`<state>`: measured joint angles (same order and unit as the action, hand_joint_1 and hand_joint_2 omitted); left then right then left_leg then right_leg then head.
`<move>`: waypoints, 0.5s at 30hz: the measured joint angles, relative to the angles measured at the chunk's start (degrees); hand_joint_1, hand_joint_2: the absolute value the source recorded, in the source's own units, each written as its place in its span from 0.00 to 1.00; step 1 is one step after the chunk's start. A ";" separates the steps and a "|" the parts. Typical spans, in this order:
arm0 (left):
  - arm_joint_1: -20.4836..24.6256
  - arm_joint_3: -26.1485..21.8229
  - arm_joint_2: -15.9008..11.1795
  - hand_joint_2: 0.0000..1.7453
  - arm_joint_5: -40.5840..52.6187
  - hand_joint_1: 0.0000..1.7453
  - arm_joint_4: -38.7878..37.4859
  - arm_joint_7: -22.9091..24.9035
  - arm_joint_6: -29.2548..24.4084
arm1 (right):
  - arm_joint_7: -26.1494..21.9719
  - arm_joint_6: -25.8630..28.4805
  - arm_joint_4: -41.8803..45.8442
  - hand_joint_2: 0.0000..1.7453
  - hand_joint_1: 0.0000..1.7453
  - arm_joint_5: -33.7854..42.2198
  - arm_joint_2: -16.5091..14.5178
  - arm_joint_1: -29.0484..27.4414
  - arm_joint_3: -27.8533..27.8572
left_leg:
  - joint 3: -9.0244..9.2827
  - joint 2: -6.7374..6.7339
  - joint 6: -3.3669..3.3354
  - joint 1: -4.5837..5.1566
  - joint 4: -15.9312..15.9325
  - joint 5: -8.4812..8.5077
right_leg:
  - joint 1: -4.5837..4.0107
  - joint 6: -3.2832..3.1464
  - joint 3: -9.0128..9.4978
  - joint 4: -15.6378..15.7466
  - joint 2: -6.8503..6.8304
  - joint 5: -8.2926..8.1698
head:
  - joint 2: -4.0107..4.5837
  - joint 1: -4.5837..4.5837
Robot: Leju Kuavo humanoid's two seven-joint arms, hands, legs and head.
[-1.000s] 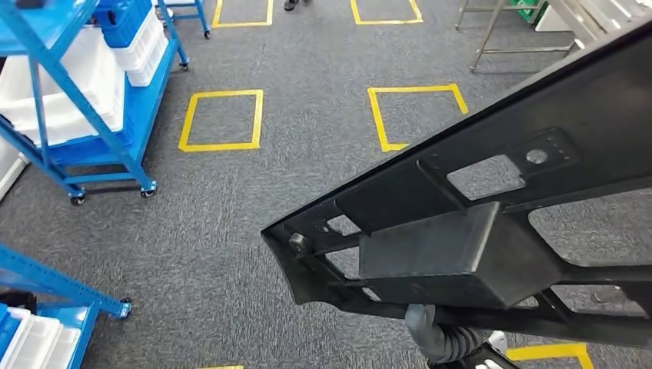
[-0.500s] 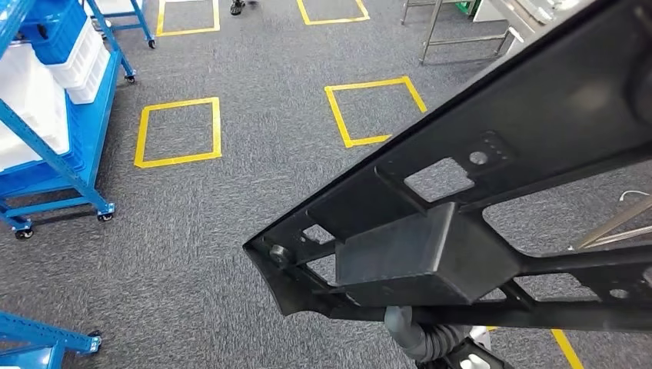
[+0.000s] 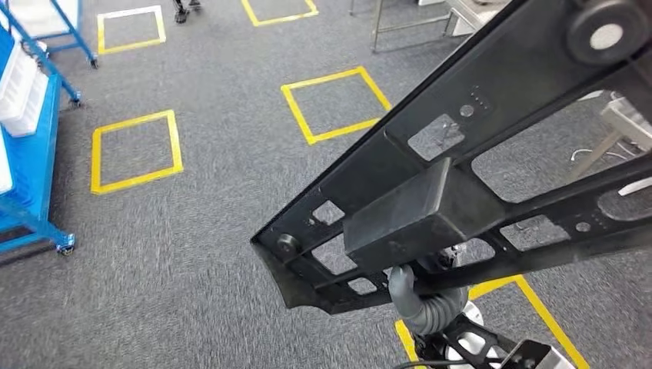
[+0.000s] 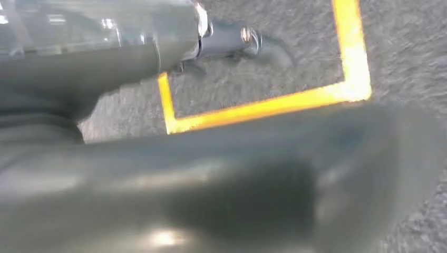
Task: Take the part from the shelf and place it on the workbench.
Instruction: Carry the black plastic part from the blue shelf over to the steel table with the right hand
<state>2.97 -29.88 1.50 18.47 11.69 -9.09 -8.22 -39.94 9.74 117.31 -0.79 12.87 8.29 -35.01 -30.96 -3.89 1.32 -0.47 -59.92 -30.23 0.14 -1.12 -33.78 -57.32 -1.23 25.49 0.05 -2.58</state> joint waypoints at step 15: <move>0.27 -0.35 -0.42 0.00 1.30 0.00 0.00 0.13 0.37 | -0.01 -2.84 -0.41 1.00 1.00 -1.34 -2.51 -2.02 1.86 | -0.72 5.43 -1.95 -0.48 2.48 3.59 | 0.20 2.14 -1.36 -2.92 5.63 1.60 | 0.01 0.01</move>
<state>3.24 -30.23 1.08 19.77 11.69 -8.96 -7.86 -39.95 6.91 116.90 -2.13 10.35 6.27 -33.15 -31.68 1.54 -0.64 -0.96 -57.43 -26.64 0.34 1.02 -35.14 -60.23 4.40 27.09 0.07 -2.57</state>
